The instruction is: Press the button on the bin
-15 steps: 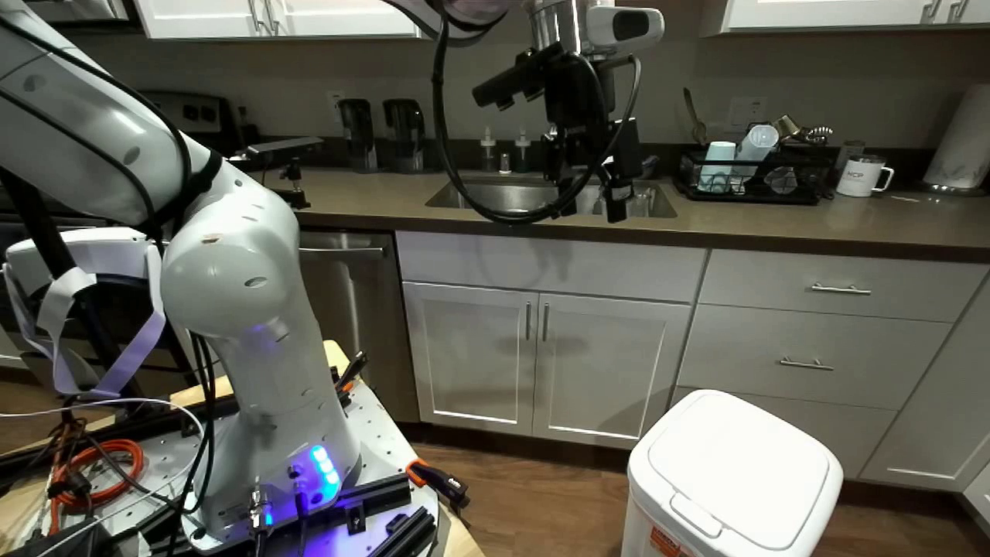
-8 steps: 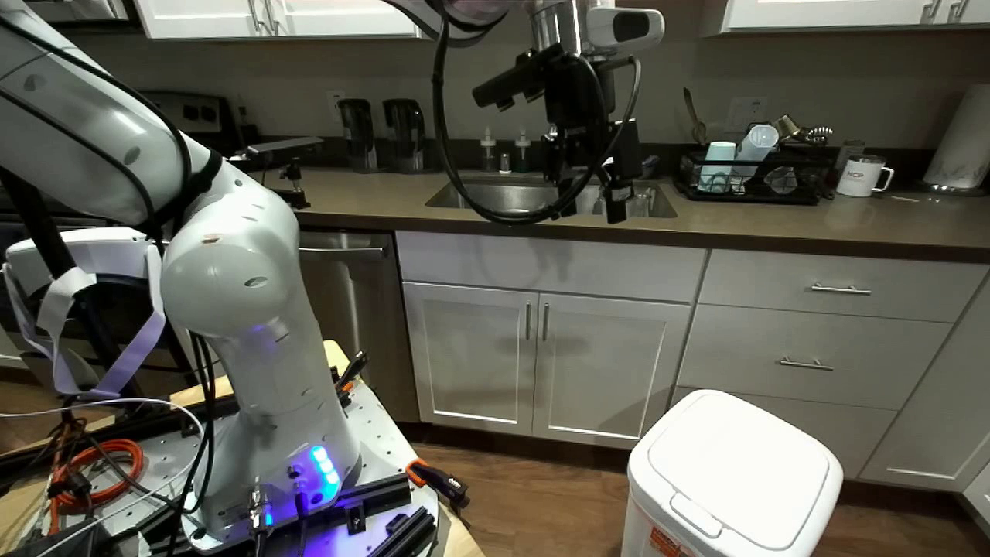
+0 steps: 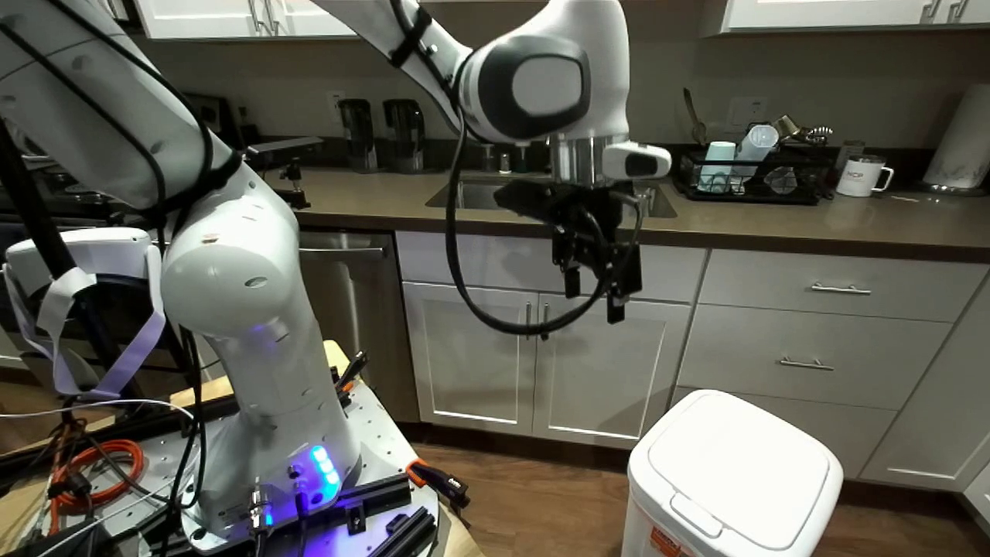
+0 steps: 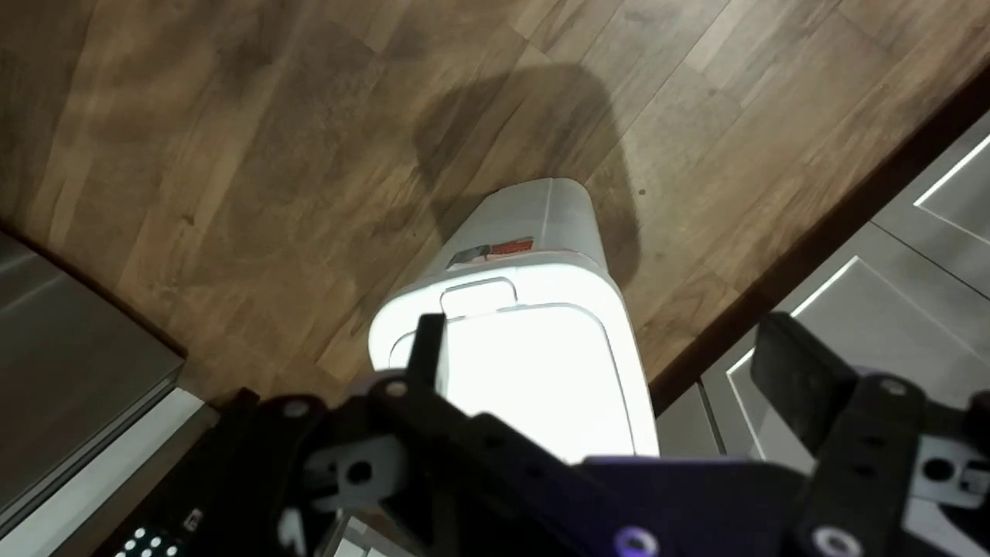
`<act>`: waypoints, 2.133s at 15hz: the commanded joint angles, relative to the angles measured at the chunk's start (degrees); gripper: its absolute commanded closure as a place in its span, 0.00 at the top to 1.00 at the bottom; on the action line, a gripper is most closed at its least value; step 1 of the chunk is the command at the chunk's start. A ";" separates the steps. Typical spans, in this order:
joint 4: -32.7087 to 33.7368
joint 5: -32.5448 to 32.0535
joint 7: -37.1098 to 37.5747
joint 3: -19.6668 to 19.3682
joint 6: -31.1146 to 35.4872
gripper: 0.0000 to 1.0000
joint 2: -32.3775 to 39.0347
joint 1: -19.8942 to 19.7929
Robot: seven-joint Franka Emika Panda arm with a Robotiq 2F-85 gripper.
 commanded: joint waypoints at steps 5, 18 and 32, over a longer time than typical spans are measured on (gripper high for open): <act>3.15 12.76 -8.91 -4.03 22.54 1.00 29.41 1.49; 43.71 19.96 -22.37 8.21 17.39 1.00 73.32 -9.63; 67.74 18.41 -23.16 7.08 6.22 1.00 87.36 -16.94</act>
